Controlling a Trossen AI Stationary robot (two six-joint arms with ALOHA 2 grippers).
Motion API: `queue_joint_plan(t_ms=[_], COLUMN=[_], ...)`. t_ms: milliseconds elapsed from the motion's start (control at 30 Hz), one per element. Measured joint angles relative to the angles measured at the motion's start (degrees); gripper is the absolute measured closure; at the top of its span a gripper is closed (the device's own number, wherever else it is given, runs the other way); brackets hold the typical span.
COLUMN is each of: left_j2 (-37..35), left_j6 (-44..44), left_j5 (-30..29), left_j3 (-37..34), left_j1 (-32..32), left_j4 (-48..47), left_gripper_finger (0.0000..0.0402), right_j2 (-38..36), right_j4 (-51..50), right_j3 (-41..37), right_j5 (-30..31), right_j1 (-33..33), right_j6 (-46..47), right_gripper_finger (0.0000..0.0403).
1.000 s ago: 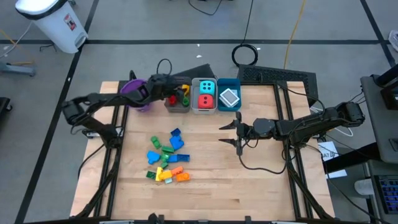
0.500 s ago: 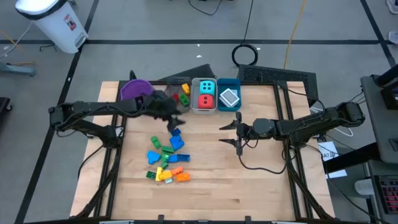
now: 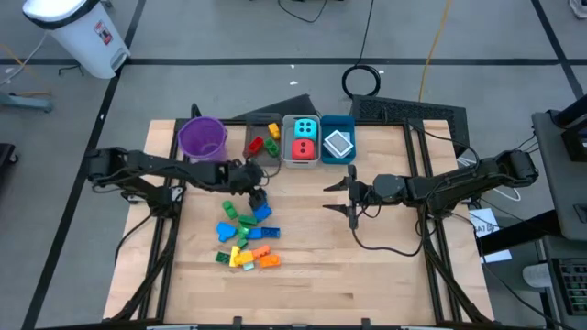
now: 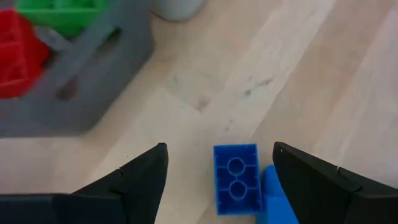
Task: Pick & Place Toys
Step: Put the green game piece into the black bin
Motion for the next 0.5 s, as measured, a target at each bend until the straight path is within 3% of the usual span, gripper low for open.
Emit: queue_joint_plan(t_ms=[500], left_j2=[11.6], left_j6=[-5.0], left_j5=[-0.3], left_j3=[0.2], left_j1=[-1.0], left_j4=[-0.4], left_gripper_finger=[0.0105], right_j2=[0.0], right_j4=[-0.1], right_j3=[0.0], right_j5=[0.0], right_j1=[0.0], right_j6=[0.0], right_gripper_finger=[0.0202])
